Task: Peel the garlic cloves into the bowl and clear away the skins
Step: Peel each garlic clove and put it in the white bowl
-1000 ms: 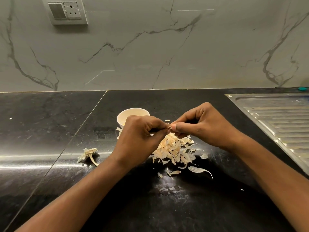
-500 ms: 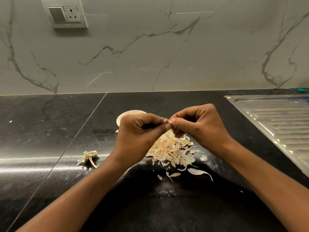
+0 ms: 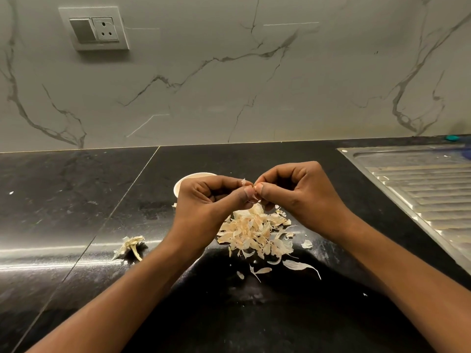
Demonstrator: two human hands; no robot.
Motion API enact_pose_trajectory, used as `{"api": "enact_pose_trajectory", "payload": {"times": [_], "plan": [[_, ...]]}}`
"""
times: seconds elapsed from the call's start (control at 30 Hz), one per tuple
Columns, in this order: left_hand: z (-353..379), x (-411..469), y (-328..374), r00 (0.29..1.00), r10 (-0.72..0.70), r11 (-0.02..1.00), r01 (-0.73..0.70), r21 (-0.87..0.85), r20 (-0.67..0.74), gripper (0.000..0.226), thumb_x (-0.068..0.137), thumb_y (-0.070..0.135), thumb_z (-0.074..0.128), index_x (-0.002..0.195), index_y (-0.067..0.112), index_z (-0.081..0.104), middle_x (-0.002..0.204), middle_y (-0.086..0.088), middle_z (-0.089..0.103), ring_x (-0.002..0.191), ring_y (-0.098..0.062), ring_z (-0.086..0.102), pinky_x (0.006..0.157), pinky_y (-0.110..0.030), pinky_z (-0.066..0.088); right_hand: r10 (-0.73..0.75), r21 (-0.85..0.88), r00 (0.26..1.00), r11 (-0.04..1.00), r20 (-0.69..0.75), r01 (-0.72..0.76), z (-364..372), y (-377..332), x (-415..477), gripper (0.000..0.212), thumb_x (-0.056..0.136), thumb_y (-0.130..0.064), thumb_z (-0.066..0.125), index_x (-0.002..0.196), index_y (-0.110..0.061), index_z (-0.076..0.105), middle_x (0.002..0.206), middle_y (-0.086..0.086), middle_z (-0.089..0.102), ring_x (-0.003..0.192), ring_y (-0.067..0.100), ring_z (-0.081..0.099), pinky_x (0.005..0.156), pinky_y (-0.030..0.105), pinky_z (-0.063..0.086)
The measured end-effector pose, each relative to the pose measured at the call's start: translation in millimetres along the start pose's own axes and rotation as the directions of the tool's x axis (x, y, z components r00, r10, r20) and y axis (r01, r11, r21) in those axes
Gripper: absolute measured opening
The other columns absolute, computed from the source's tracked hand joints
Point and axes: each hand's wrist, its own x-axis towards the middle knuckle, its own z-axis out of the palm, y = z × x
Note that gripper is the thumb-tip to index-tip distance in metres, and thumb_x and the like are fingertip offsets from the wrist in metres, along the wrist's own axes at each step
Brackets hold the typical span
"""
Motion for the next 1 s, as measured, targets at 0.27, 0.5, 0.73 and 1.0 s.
{"api": "enact_pose_trajectory", "payload": {"times": [0.27,0.5,0.73,1.0], "plan": [[2,1,7,0.993,-0.118,0.973,0.110,-0.201,-0.029,0.028,0.082,0.010,0.074,0.104,-0.007,0.074,0.096,-0.024,0.078,0.090,-0.036,0.079,0.078,-0.032,0.065,-0.005,0.003,0.999,1.000,-0.033,0.005,-5,-1,0,0.004,0.095,-0.006,0.075,0.093,-0.004,0.078,0.077,0.010,0.076,0.065,0.025,0.074,0.064,0.031,0.064],[1,2,9,0.984,-0.176,0.960,0.165,-0.226,-0.026,0.029,0.081,0.013,0.075,0.105,-0.003,0.075,0.098,-0.022,0.078,0.093,-0.035,0.079,0.080,-0.034,0.066,-0.022,-0.036,1.000,0.999,-0.022,0.021,-3,0,0,0.004,0.095,-0.009,0.076,0.092,-0.006,0.078,0.076,0.007,0.075,0.065,0.026,0.074,0.064,0.038,0.066],[2,1,9,0.980,-0.200,0.957,0.192,-0.217,-0.017,0.029,0.076,0.005,0.078,0.104,-0.003,0.074,0.099,-0.021,0.079,0.092,-0.035,0.079,0.079,-0.033,0.066,-0.014,-0.051,1.000,0.999,0.017,0.015,-2,-1,0,0.005,0.095,-0.009,0.075,0.091,-0.008,0.076,0.076,0.007,0.074,0.065,0.027,0.072,0.063,0.039,0.065],[-2,3,11,0.966,-0.250,0.934,0.222,-0.281,-0.065,0.030,0.076,0.005,0.078,0.105,-0.004,0.074,0.100,-0.024,0.078,0.092,-0.034,0.078,0.079,-0.032,0.066,-0.018,-0.095,1.000,0.995,0.001,0.018,-5,0,1,0.011,0.096,-0.003,0.072,0.086,-0.008,0.075,0.073,0.011,0.070,0.067,0.035,0.065,0.060,0.044,0.057]]}}
